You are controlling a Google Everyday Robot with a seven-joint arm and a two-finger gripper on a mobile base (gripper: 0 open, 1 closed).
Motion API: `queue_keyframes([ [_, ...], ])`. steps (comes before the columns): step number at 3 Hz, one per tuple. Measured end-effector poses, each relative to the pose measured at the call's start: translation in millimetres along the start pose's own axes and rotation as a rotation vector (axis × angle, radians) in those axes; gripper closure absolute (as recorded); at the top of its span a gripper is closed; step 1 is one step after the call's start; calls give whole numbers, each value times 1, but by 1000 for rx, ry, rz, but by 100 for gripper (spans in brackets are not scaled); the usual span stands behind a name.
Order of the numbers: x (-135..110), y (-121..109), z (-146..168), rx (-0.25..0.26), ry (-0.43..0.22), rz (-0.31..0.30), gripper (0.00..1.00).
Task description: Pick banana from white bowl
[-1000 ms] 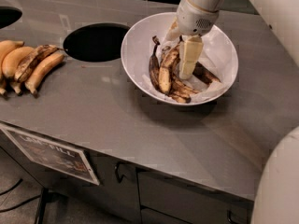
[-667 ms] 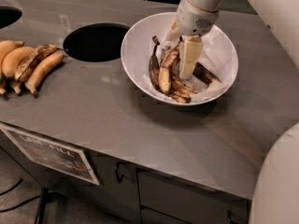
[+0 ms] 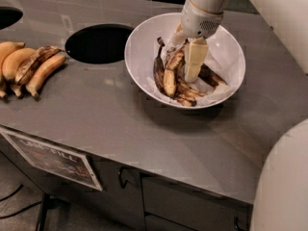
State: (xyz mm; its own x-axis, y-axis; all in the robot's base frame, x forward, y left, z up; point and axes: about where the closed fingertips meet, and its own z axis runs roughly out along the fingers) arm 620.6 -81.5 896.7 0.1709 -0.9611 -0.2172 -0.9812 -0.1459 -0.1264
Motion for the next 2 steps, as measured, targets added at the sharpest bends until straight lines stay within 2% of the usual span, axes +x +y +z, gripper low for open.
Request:
queue_keyframes([
  [1,3,-1,2,-5,20,9,27],
  [2,7,0,1,-7,42,17,30],
])
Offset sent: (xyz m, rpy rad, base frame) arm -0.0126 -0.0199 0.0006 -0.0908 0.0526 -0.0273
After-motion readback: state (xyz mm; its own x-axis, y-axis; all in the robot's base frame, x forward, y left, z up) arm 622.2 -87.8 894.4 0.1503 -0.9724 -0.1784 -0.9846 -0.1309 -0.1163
